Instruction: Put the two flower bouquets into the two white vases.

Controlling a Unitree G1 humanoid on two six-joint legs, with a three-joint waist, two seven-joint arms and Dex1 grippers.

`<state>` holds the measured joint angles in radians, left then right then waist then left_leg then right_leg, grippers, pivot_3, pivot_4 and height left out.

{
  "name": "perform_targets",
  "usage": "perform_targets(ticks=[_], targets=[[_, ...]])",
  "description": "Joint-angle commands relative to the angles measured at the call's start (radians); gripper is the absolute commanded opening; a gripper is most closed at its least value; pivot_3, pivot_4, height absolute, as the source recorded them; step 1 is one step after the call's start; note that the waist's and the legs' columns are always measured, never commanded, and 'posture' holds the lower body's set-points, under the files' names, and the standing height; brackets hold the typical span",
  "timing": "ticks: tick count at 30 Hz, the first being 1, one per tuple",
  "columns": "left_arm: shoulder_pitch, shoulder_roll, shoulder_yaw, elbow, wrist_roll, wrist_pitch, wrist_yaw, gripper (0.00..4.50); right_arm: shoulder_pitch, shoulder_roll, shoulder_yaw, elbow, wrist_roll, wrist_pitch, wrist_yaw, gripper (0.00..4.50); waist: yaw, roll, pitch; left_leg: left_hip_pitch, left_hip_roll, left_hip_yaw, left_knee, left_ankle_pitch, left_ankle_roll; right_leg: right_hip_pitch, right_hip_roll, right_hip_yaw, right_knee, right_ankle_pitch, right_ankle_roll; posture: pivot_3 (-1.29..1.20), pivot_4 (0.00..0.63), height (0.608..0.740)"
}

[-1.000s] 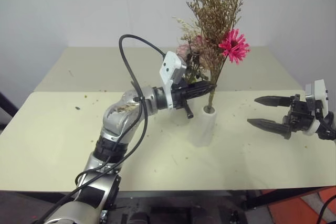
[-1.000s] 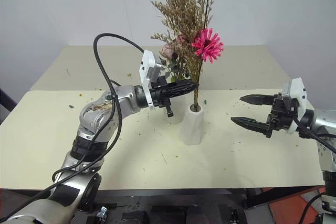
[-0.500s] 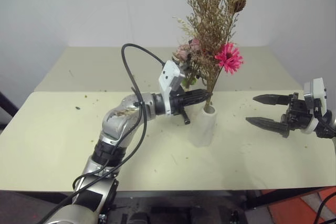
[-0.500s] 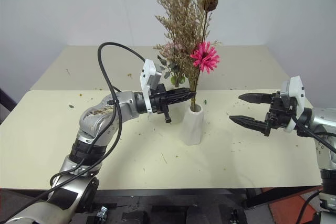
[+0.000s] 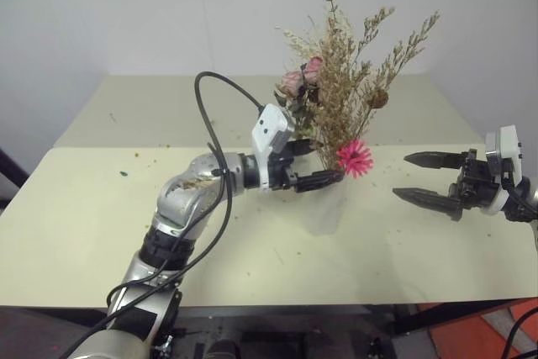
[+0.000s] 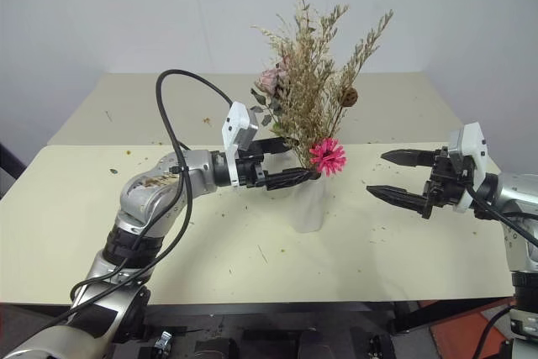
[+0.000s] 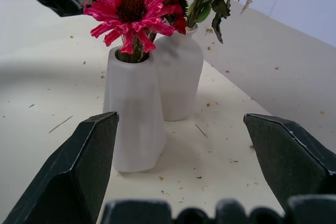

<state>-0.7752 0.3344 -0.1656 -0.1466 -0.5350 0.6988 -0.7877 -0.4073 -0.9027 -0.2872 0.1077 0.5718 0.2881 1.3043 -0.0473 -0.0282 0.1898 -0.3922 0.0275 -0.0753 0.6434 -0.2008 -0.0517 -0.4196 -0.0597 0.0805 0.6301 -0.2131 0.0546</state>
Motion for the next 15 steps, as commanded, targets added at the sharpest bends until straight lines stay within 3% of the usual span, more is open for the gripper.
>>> perform_targets(ticks=[1, 9, 15], targets=[[0.049, 0.069, 0.071, -0.085, -0.026, 0.019, -0.009, 4.44, -0.017, -0.003, -0.010, -0.005, 0.003, -0.015, 0.001, 4.50, -0.004, 0.000, 0.000, 0.000, 0.000, 0.000, 0.000, 0.000, 0.000, 0.000, 0.000, 0.000, 0.000, 0.000, 0.000, 0.00, 0.150, 0.740], [0.266, 0.277, 0.246, -0.253, -0.076, 0.029, -0.032, 4.44, -0.039, 0.010, 0.023, 0.027, -0.007, -0.016, 0.015, 4.50, -0.004, 0.000, 0.000, 0.000, 0.001, 0.001, 0.000, 0.000, 0.001, -0.001, 0.000, 0.000, 0.000, 0.000, 0.000, 0.00, 0.150, 0.740], [0.412, 0.357, 0.379, -0.303, -0.074, 0.009, -0.008, 4.44, -0.065, 0.031, 0.052, 0.050, -0.013, -0.019, 0.020, 4.50, 0.000, 0.000, 0.000, 0.000, 0.001, 0.001, 0.000, -0.001, 0.001, -0.001, 0.000, 0.000, 0.000, 0.000, 0.000, 0.00, 0.150, 0.740]])
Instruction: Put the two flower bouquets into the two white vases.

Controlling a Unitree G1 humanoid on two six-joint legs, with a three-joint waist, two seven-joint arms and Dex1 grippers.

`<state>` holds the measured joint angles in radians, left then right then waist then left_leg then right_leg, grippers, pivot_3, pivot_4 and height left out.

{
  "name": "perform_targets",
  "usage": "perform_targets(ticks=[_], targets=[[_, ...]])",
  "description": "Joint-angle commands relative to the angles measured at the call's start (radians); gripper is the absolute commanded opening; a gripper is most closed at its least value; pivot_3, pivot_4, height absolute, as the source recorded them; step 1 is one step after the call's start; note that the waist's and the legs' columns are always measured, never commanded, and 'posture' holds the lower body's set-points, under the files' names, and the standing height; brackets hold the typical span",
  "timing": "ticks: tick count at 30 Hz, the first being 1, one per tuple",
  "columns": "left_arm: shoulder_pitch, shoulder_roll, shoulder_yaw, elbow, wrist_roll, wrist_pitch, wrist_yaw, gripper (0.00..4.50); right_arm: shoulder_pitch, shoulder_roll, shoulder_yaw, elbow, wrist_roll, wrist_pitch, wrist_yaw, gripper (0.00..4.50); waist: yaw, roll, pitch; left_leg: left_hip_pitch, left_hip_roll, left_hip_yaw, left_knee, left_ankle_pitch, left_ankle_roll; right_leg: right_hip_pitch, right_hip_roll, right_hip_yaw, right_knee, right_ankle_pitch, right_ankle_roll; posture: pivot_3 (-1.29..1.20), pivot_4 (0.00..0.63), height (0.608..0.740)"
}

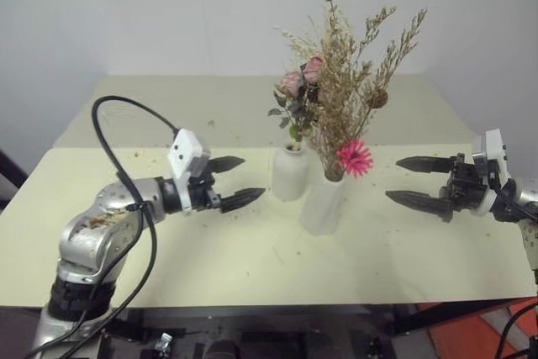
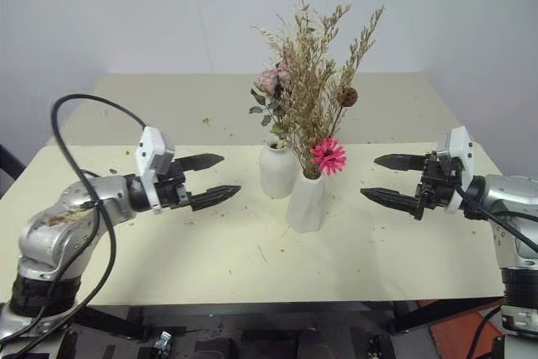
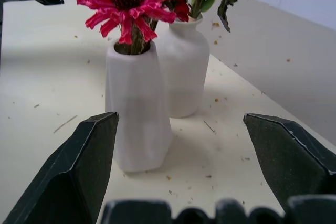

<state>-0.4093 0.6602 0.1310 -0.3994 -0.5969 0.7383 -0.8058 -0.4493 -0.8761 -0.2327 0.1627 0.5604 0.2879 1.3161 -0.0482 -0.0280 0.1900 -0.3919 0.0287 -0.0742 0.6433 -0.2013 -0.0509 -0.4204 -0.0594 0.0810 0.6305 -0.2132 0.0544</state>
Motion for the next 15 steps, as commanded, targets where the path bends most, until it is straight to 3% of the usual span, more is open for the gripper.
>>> perform_targets(ticks=[1, 7, 15], targets=[[0.082, 0.043, 0.114, -0.053, -0.008, -0.048, 0.005, 4.44, -0.026, 0.008, 0.003, -0.004, -0.003, -0.019, 0.008, 4.50, 0.000, 0.000, 0.000, 0.000, 0.000, 0.000, 0.000, 0.000, 0.000, 0.000, 0.000, 0.000, 0.000, 0.000, 0.000, 0.00, 0.150, 0.740], [0.257, 0.075, 0.280, -0.075, -0.014, -0.061, 0.036, 4.44, -0.029, 0.016, 0.011, -0.004, -0.001, -0.012, 0.014, 4.50, 0.002, 0.000, 0.000, 0.000, 0.001, 0.001, 0.000, 0.000, 0.001, -0.001, 0.000, 0.000, 0.000, 0.000, 0.000, 0.00, 0.150, 0.740], [0.330, 0.073, 0.342, -0.122, -0.024, -0.046, 0.098, 4.44, -0.025, 0.030, 0.024, 0.000, -0.006, -0.001, 0.010, 4.50, 0.006, 0.000, 0.000, 0.000, 0.001, 0.001, 0.000, 0.000, 0.001, 0.000, 0.000, 0.000, 0.000, 0.000, 0.000, 0.00, 0.150, 0.740]])
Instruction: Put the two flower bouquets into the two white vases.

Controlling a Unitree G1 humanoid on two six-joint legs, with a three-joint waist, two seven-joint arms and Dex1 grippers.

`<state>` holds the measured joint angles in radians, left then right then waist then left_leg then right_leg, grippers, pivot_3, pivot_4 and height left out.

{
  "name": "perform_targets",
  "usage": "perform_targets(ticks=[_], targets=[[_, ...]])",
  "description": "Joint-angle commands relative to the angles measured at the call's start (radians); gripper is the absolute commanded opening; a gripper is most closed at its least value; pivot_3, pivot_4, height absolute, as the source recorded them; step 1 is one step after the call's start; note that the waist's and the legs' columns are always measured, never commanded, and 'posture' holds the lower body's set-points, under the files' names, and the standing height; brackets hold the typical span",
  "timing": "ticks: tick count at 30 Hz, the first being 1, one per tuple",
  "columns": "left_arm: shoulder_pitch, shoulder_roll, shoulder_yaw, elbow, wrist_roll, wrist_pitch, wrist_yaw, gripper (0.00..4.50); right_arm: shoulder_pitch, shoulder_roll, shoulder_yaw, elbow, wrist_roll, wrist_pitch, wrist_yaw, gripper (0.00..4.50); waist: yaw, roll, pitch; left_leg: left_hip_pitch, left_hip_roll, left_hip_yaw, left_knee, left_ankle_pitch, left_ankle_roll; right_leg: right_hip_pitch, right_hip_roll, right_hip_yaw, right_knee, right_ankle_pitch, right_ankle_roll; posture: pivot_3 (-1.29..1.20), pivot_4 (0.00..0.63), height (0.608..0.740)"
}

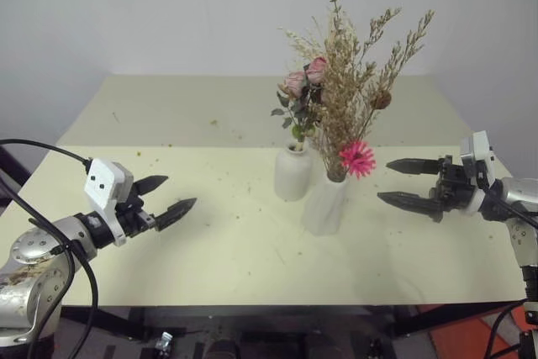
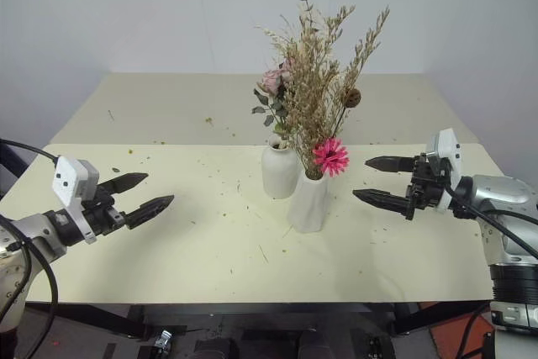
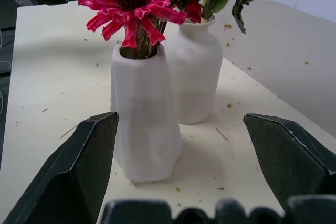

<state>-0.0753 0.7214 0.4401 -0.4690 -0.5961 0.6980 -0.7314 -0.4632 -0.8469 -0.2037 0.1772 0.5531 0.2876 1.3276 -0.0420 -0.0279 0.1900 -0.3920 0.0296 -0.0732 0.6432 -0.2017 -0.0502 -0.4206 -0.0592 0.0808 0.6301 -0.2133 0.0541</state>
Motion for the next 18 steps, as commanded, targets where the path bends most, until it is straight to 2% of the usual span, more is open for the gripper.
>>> perform_targets(ticks=[1, 11, 18], targets=[[-0.002, 0.012, 0.036, -0.060, -0.027, -0.004, 0.031, 4.44, -0.011, 0.001, -0.003, -0.013, 0.000, 0.003, -0.003, 4.50, -0.002, 0.000, 0.000, 0.000, 0.000, 0.000, 0.000, 0.000, 0.000, 0.000, 0.000, 0.000, 0.000, 0.000, 0.000, 0.00, 0.150, 0.740], [0.009, 0.026, 0.081, -0.128, -0.073, 0.038, 0.112, 4.44, -0.035, -0.027, -0.011, 0.012, -0.001, 0.056, -0.012, 4.50, -0.004, 0.000, 0.000, 0.000, 0.000, 0.000, 0.000, 0.000, 0.000, 0.000, 0.000, 0.000, 0.000, 0.000, 0.000, 0.00, 0.150, 0.740], [0.035, 0.019, 0.141, -0.228, -0.156, 0.121, 0.213, 4.44, -0.002, -0.069, -0.027, -0.012, 0.004, 0.128, -0.042, 4.50, -0.004, 0.000, 0.000, 0.000, 0.000, 0.000, 0.000, 0.000, 0.000, 0.000, 0.000, 0.000, 0.000, 0.000, 0.000, 0.00, 0.150, 0.740]])
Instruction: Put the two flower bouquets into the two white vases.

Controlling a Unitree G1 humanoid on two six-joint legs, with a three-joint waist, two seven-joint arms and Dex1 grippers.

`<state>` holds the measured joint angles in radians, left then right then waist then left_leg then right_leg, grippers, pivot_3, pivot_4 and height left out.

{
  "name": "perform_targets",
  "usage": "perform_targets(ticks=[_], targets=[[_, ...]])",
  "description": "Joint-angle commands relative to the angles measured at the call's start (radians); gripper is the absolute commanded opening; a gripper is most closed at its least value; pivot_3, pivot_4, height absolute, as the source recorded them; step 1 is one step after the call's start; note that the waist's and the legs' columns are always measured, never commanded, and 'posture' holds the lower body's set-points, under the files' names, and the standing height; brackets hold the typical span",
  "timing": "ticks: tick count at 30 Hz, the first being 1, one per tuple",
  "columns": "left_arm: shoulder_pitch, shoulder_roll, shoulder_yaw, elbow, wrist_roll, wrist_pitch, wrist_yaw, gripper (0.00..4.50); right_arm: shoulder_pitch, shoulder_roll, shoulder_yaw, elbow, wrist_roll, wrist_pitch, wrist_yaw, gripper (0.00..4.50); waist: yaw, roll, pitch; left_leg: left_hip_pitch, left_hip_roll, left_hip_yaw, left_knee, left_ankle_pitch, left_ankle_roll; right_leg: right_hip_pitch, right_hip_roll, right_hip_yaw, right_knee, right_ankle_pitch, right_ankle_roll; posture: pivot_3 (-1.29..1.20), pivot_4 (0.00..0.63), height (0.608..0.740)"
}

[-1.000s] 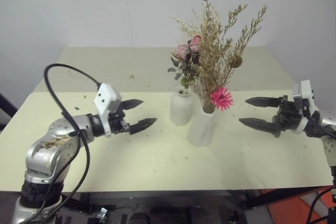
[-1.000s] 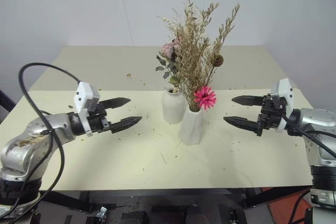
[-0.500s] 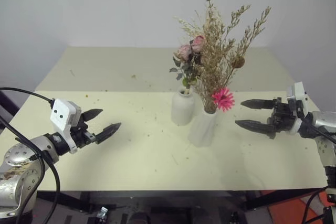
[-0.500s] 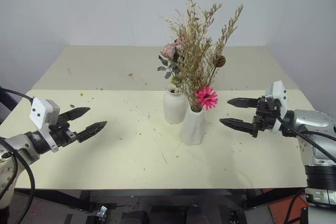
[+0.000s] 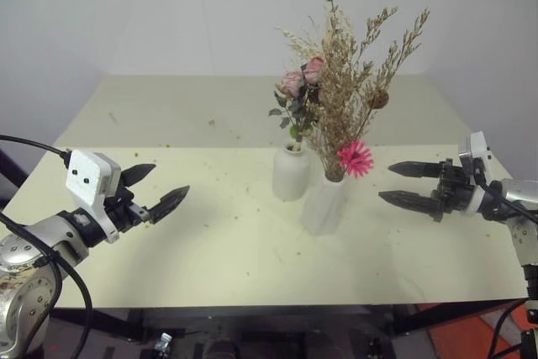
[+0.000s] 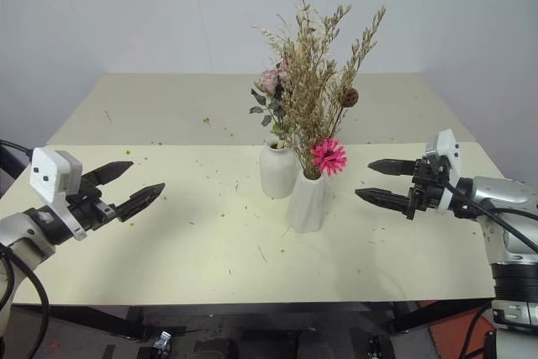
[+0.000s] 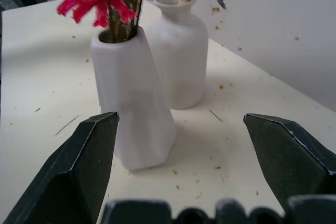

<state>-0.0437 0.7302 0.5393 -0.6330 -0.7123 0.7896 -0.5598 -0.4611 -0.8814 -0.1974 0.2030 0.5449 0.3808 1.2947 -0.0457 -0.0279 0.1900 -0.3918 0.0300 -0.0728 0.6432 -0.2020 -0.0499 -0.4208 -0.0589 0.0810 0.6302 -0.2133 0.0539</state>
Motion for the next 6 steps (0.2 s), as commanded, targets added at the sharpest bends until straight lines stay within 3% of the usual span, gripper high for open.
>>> perform_targets(ticks=[1, 6], targets=[[0.005, 0.009, 0.047, -0.078, -0.050, 0.043, 0.061, 4.44, -0.004, -0.042, -0.035, -0.042, 0.015, 0.048, -0.010, 4.50, 0.000, 0.000, 0.000, 0.000, 0.000, 0.000, 0.000, 0.000, 0.000, 0.000, 0.000, 0.000, 0.000, 0.000, 0.000, 0.00, 0.150, 0.740], [0.017, -0.006, 0.078, -0.131, -0.105, 0.090, 0.154, 4.44, -0.010, -0.102, -0.029, -0.047, 0.011, 0.108, 0.011, 4.50, 0.000, 0.000, 0.000, 0.000, 0.000, 0.000, 0.000, 0.000, 0.000, 0.000, 0.000, 0.000, 0.000, 0.000, 0.000, 0.00, 0.150, 0.740]])
